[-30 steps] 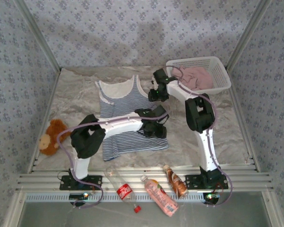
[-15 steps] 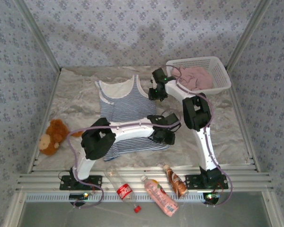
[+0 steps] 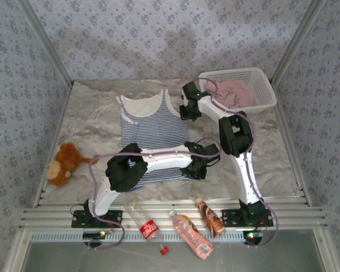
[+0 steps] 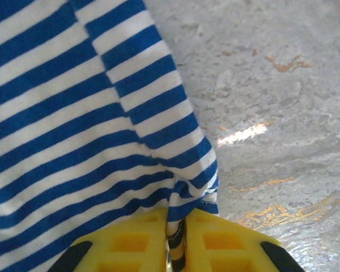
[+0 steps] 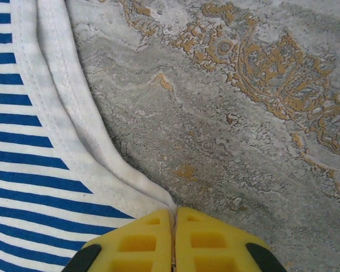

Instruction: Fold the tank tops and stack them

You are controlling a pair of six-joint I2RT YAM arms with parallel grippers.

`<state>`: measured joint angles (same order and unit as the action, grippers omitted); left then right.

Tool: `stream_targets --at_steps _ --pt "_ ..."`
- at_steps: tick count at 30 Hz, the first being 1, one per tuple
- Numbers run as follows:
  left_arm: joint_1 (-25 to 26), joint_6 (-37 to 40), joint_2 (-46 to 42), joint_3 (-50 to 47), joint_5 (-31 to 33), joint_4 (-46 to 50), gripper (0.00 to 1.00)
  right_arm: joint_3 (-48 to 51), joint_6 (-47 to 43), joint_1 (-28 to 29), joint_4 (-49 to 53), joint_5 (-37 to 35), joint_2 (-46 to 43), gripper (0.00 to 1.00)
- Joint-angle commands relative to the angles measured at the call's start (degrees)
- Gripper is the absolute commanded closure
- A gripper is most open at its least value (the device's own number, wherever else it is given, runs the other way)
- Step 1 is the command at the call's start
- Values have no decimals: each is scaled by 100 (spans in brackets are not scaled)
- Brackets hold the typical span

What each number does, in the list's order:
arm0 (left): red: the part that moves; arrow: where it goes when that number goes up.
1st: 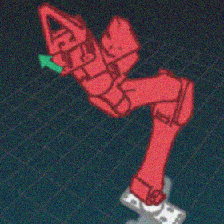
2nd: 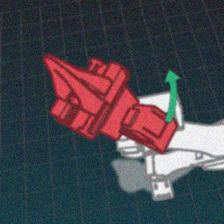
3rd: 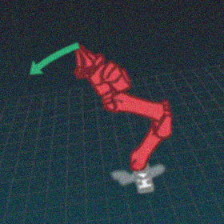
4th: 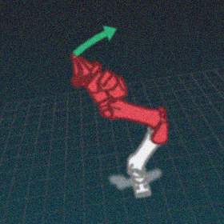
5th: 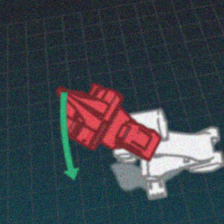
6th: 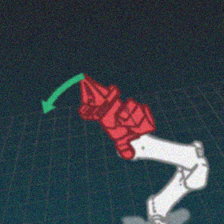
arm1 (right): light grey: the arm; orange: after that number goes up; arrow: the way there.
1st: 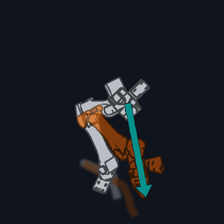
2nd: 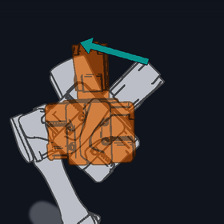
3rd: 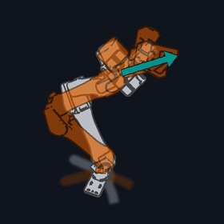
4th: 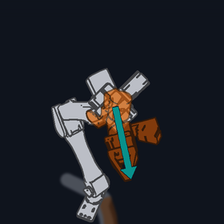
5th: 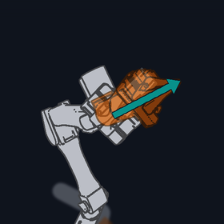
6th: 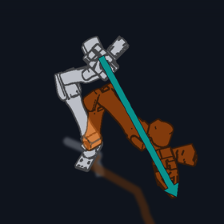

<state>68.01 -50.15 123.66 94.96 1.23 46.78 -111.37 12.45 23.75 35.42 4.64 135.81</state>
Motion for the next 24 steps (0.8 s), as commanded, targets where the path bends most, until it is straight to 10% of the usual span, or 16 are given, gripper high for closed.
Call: stream_targets --at_steps 1,24 --pt "61 134 -255 247 81 339 92 22 -53 64 -17 106 -3 94" --pt "-372 -17 -2557 -1865 -343 -603 93 170 64 409 -396 -222 -709 98"
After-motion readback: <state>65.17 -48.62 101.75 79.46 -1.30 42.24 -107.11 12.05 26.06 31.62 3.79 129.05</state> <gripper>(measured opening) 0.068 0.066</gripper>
